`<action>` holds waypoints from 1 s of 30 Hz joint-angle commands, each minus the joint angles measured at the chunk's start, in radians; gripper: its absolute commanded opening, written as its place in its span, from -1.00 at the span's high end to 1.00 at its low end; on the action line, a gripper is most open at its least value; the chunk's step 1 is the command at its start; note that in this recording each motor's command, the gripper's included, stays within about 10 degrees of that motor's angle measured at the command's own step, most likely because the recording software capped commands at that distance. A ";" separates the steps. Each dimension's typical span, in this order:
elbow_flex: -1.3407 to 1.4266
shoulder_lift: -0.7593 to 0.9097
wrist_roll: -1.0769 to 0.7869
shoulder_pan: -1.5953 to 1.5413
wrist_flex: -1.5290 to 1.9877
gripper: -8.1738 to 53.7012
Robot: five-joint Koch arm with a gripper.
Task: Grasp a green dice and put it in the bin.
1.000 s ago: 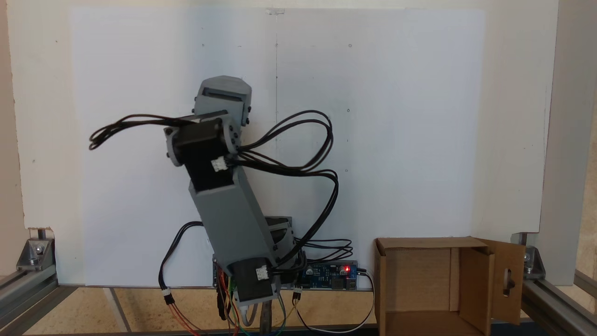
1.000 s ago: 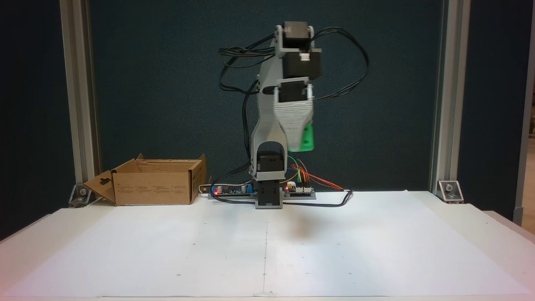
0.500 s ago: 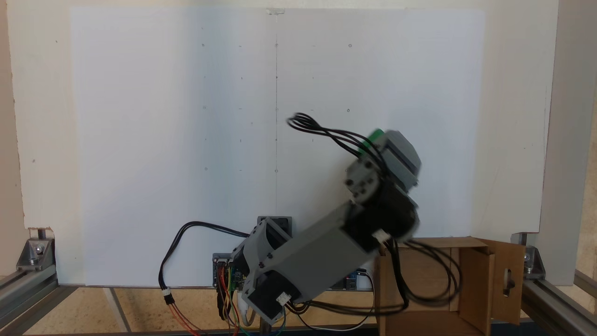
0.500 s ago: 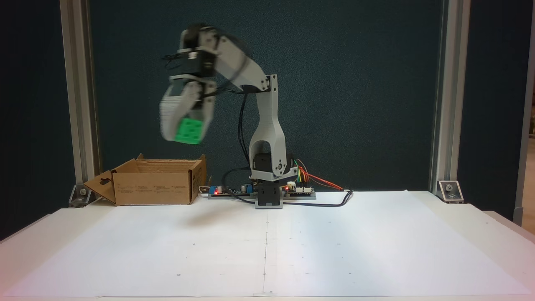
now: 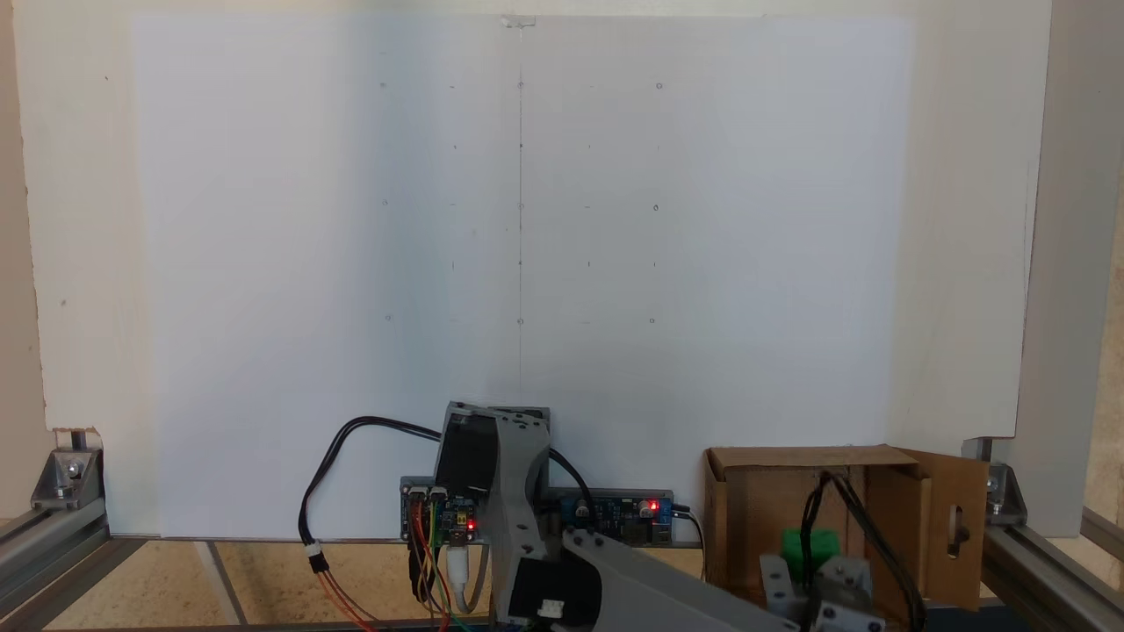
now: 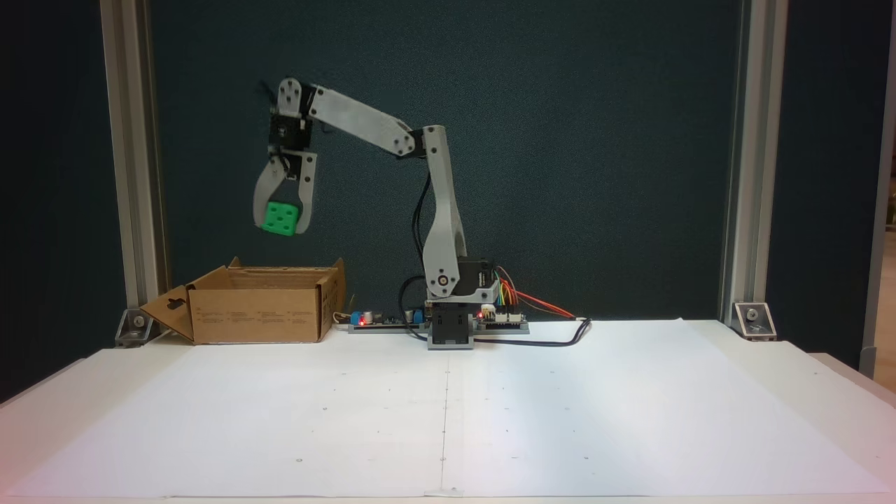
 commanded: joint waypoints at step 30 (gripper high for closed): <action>0.293 -0.063 -0.083 0.075 -0.419 -0.46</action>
